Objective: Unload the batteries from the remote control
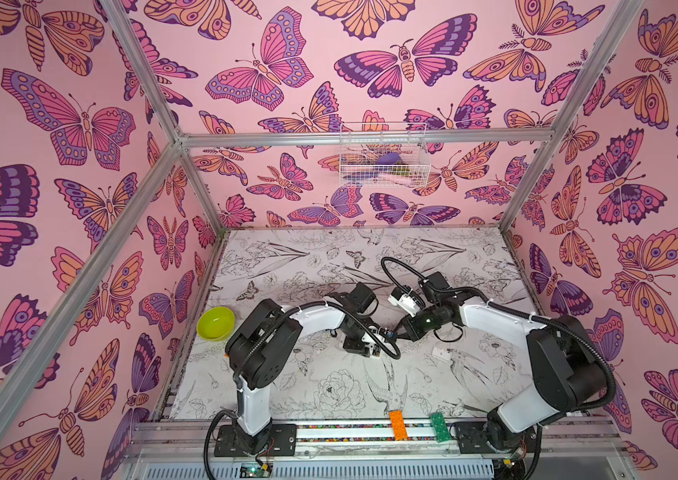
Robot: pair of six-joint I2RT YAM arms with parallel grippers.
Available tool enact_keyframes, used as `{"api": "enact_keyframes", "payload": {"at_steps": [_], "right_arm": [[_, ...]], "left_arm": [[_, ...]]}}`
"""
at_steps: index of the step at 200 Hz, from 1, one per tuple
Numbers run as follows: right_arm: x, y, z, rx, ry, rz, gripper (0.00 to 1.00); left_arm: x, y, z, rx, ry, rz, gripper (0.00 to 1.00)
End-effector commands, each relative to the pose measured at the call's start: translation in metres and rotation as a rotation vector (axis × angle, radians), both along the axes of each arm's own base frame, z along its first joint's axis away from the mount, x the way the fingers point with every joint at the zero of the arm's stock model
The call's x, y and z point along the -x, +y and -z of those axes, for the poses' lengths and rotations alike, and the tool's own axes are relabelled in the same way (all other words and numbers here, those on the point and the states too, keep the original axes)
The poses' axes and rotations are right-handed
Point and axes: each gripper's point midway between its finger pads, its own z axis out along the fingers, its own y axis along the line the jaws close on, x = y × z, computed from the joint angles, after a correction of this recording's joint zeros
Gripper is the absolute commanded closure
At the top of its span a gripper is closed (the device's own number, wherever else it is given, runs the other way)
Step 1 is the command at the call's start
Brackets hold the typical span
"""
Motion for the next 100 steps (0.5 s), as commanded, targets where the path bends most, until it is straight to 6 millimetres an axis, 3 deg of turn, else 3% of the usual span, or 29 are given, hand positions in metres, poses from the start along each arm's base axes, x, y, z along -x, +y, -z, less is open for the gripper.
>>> {"api": "enact_keyframes", "payload": {"at_steps": [1, 100], "right_arm": [[-0.002, -0.004, 0.001, 0.039, -0.036, -0.006, 1.0], [0.025, 0.0, -0.006, 0.002, 0.06, -0.087, 1.0]], "left_arm": [[0.01, 0.02, 0.025, -0.107, 0.014, 0.014, 0.48], [0.011, 0.023, 0.027, -0.114, 0.01, 0.015, 0.48]]}}
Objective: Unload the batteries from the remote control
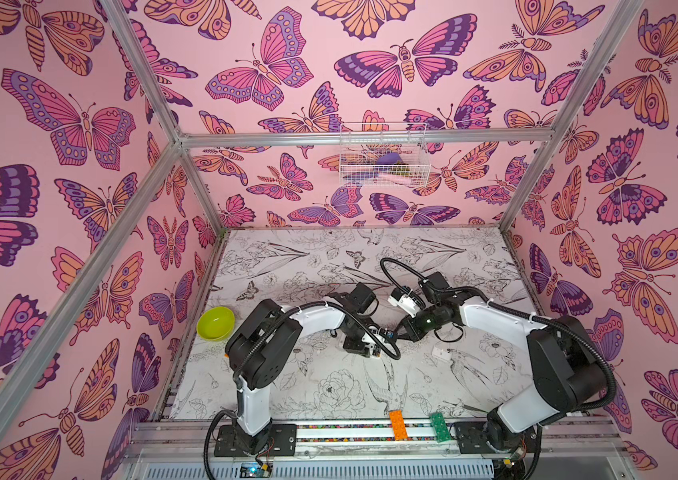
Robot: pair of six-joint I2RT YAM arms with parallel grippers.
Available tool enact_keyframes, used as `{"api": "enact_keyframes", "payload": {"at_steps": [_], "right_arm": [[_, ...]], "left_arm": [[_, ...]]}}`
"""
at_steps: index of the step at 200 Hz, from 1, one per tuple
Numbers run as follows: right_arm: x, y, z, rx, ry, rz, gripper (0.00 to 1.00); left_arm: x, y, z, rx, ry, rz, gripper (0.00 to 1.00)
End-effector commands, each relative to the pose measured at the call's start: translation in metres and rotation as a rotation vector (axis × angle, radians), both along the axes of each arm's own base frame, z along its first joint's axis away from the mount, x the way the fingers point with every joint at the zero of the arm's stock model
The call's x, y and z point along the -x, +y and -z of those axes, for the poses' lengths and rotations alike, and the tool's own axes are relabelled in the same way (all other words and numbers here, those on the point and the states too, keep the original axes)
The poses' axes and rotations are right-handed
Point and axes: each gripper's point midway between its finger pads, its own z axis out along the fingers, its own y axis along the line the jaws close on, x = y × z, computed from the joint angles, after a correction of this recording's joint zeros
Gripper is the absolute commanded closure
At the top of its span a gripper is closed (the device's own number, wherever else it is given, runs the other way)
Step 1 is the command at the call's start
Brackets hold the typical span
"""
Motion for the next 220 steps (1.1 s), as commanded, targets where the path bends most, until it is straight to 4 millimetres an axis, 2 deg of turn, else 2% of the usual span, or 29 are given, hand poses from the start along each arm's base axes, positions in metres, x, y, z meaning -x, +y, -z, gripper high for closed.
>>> {"api": "enact_keyframes", "payload": {"at_steps": [1, 35, 41, 67, 148, 184, 220], "right_arm": [[0.02, 0.001, -0.006, -0.003, 0.06, -0.058, 1.0], [0.024, 0.004, -0.014, -0.033, 0.091, -0.07, 1.0], [0.025, 0.005, -0.025, -0.049, 0.067, -0.075, 1.0], [0.028, 0.004, -0.03, -0.053, 0.062, -0.077, 1.0], [0.022, 0.0, -0.024, -0.015, 0.05, -0.062, 1.0], [0.012, -0.017, -0.019, 0.048, 0.015, -0.006, 1.0], [-0.001, -0.031, -0.023, 0.082, -0.047, 0.056, 1.0]], "left_arm": [[0.01, 0.022, 0.026, -0.113, 0.011, 0.011, 0.48], [0.009, 0.023, 0.028, -0.115, 0.011, 0.01, 0.48], [0.009, 0.023, 0.028, -0.117, 0.009, 0.01, 0.48], [0.008, 0.024, 0.028, -0.119, 0.008, 0.006, 0.48], [0.007, 0.024, 0.027, -0.117, 0.004, 0.004, 0.48], [0.005, 0.025, 0.026, -0.117, -0.001, 0.0, 0.48], [0.002, 0.026, 0.025, -0.116, -0.008, -0.01, 0.49]]}}
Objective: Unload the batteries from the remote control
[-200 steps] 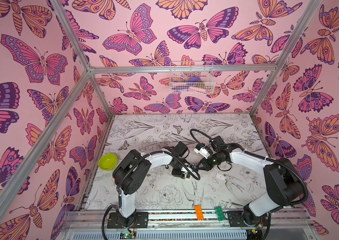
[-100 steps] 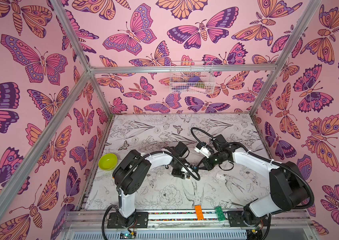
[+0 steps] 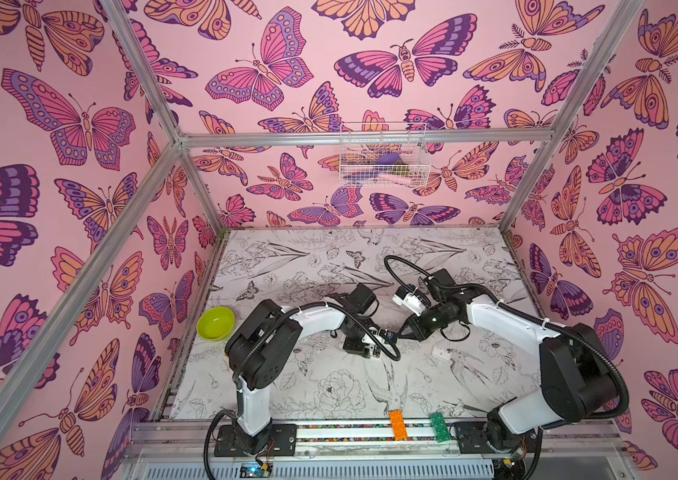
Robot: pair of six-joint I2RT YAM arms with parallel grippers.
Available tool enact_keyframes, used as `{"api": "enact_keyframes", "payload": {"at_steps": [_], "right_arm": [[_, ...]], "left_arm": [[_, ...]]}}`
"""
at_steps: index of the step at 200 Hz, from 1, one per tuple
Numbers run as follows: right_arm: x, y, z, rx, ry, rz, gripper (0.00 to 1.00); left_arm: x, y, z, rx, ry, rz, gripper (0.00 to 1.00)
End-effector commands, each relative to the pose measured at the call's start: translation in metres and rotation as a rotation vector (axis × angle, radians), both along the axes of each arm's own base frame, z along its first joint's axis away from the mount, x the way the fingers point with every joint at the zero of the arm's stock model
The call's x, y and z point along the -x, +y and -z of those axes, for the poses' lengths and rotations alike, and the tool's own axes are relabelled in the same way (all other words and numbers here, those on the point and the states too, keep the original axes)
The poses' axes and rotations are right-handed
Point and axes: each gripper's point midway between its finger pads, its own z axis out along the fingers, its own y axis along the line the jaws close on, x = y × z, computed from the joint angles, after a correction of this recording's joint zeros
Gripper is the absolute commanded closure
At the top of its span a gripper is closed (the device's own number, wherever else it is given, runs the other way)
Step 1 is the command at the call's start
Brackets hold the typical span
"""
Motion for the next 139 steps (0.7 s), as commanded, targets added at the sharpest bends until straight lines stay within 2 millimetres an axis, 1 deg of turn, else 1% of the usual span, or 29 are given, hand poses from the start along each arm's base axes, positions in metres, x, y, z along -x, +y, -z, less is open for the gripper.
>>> {"api": "enact_keyframes", "payload": {"at_steps": [1, 25, 46, 74, 81, 91, 118, 139], "right_arm": [[-0.002, -0.013, -0.006, 0.039, -0.045, 0.023, 1.0], [-0.008, -0.016, -0.009, 0.037, -0.07, 0.058, 1.0], [-0.012, -0.014, -0.01, 0.023, -0.071, 0.097, 1.0], [-0.02, -0.009, -0.005, -0.017, -0.043, 0.174, 1.0], [-0.018, -0.005, -0.005, -0.039, -0.015, 0.182, 1.0], [-0.02, -0.006, -0.004, -0.039, 0.009, 0.219, 1.0], [-0.018, 0.007, -0.018, -0.142, 0.024, 0.241, 1.0], [-0.021, 0.011, -0.023, -0.194, 0.036, 0.294, 1.0]], "left_arm": [[0.001, 0.026, 0.025, -0.116, -0.009, -0.014, 0.49], [-0.004, 0.026, 0.025, -0.119, -0.022, -0.028, 0.5], [-0.011, 0.024, 0.023, -0.118, -0.044, -0.043, 0.53], [-0.017, 0.024, 0.022, -0.119, -0.061, -0.055, 0.56], [-0.017, 0.025, 0.022, -0.122, -0.062, -0.056, 0.56], [-0.02, 0.024, 0.022, -0.119, -0.065, -0.065, 0.57], [-0.027, 0.024, 0.025, -0.117, -0.053, -0.124, 0.58], [-0.024, 0.023, 0.026, -0.107, -0.035, -0.128, 0.59]]}}
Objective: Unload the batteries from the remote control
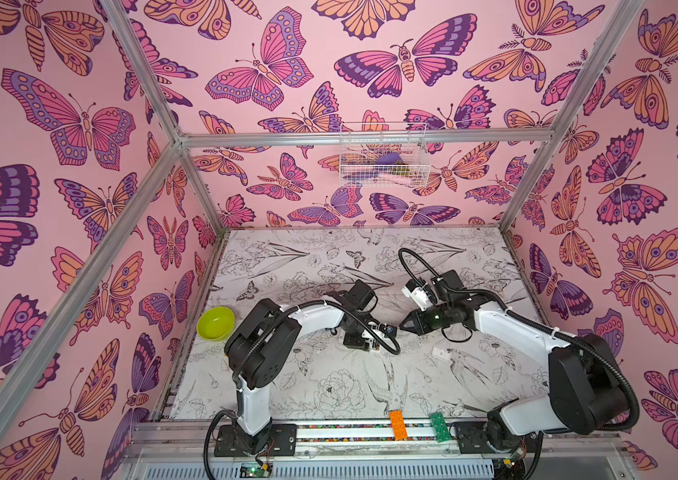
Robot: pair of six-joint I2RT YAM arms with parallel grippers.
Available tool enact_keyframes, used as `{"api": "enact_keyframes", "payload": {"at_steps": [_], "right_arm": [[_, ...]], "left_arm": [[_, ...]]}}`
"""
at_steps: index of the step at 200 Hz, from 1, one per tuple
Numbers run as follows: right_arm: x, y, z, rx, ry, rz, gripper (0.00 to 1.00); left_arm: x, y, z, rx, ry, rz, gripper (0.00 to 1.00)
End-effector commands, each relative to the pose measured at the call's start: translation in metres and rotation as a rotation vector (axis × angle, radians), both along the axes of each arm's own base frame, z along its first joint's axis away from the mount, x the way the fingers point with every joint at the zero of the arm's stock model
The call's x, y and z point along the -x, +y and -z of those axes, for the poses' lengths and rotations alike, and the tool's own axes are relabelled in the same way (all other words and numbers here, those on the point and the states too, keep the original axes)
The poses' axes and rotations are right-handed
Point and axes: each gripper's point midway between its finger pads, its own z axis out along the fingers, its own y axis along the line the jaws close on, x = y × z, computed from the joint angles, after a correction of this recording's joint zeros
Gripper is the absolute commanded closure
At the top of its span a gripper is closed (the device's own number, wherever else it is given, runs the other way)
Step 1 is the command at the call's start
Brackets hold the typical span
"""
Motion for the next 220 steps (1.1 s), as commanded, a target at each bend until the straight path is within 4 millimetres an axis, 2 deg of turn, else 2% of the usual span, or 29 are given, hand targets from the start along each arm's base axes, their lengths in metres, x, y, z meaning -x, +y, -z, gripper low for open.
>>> {"api": "enact_keyframes", "payload": {"at_steps": [1, 27, 58, 90, 94, 109, 140, 178, 193, 220], "right_arm": [[-0.004, 0.012, -0.017, -0.112, 0.0, 0.053, 1.0], [-0.009, 0.016, -0.008, -0.108, 0.025, 0.089, 1.0], [-0.026, 0.01, 0.002, -0.057, 0.003, 0.155, 1.0], [-0.042, 0.017, 0.004, -0.049, -0.003, 0.139, 1.0], [-0.043, 0.019, 0.013, -0.042, 0.02, 0.135, 1.0], [-0.05, 0.024, 0.018, -0.058, 0.03, 0.129, 1.0], [-0.053, 0.038, 0.018, -0.122, 0.06, 0.096, 1.0], [-0.043, 0.047, 0.012, -0.187, 0.094, 0.035, 1.0], [-0.043, 0.044, 0.012, -0.183, 0.076, 0.045, 1.0], [-0.055, 0.025, 0.011, -0.157, 0.037, 0.137, 1.0]], "left_arm": [[0.0, 0.021, 0.029, -0.105, 0.03, -0.051, 0.58], [-0.004, 0.021, 0.031, -0.12, 0.018, -0.057, 0.6], [-0.021, 0.02, 0.026, -0.117, -0.079, -0.071, 0.71], [-0.033, 0.017, 0.022, -0.116, -0.122, -0.09, 0.72], [-0.033, 0.016, 0.021, -0.111, -0.122, -0.088, 0.72], [-0.033, 0.016, 0.023, -0.113, -0.118, -0.09, 0.72], [-0.03, 0.019, 0.027, -0.127, -0.11, -0.084, 0.72], [-0.031, 0.021, 0.03, -0.132, -0.108, -0.087, 0.72], [-0.031, 0.02, 0.027, -0.122, -0.108, -0.087, 0.73], [-0.028, 0.023, 0.031, -0.129, -0.095, -0.089, 0.72]]}}
